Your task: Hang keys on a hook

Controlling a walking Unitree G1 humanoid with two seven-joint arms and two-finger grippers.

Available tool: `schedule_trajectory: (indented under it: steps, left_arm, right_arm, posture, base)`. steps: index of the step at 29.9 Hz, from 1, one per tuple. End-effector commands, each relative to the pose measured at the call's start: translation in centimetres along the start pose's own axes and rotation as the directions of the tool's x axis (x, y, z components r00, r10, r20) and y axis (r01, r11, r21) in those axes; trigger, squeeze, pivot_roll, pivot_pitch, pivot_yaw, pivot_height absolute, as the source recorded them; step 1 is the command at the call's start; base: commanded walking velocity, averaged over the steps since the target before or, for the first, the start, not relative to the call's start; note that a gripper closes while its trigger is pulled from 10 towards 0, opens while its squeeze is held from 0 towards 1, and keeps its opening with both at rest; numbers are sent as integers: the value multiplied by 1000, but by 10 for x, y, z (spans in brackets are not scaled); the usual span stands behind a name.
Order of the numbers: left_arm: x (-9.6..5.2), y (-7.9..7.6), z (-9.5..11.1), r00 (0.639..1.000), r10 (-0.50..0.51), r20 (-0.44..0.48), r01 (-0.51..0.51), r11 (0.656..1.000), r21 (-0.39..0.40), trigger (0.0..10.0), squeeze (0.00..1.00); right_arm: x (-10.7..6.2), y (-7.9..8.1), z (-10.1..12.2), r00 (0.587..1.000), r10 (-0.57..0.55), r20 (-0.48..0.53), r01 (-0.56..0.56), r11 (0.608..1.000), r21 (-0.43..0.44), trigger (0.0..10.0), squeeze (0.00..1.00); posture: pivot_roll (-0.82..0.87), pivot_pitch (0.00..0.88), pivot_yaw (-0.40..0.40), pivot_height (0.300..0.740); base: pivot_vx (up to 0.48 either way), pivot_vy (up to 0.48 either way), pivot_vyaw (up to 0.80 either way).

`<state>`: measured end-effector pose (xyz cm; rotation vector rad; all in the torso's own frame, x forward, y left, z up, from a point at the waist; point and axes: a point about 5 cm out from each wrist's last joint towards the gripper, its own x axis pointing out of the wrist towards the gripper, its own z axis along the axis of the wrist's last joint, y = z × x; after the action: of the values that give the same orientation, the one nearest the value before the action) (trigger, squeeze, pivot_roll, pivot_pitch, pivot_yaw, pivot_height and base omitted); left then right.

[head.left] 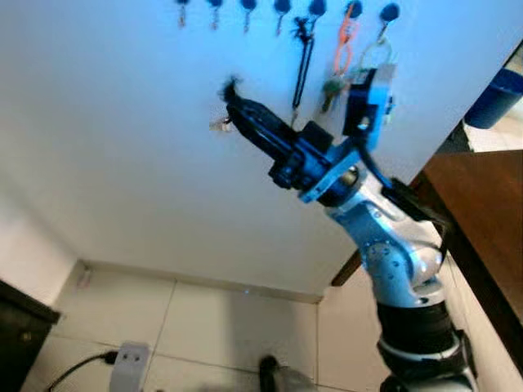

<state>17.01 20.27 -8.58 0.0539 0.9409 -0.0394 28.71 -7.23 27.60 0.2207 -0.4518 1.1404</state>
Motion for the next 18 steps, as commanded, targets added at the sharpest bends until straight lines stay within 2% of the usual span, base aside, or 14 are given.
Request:
schedule_trajectory:
  steps: [1, 3, 6, 12, 18]
  left_arm:
    - [-6, 6, -21, 998, 13, -61, -14, 1000, -5, 10000, 0]
    - [-6, 6, -21, 998, 13, -61, -13, 1000, -4, 10000, 0]
    - [-6, 6, -21, 998, 13, -58, -14, 1000, -7, 10000, 0]
    - [-6, 5, -20, 998, 22, -53, -23, 1000, -13, 10000, 0]
    - [-6, 4, -20, 998, 19, -52, -19, 1000, -10, 10000, 0]
  right_arm:
    - [10, 17, 6, 992, 120, 38, -121, 993, 13, 10000, 0]
    - [4, 24, 12, 977, 200, 81, -205, 977, 60, 10000, 0]
    - [1, 25, 14, 973, 211, 98, -218, 973, 72, 10000, 0]
    - [-7, 25, 25, 960, 220, 171, -239, 966, 101, 10000, 0]
    - [-9, 24, 30, 961, 201, 192, -223, 969, 104, 10000, 0]
  posture:
    - [-67, 71, 71, 740]
    - [-67, 71, 71, 740]
    - [-71, 73, 73, 740]
    - [-81, 78, 77, 740]
    - [-87, 81, 76, 740]
  base:
    - [442, 0, 0]
    - [424, 0, 0]
    - [414, 0, 0]
    - [0, 0, 0]
    - [0, 0, 0]
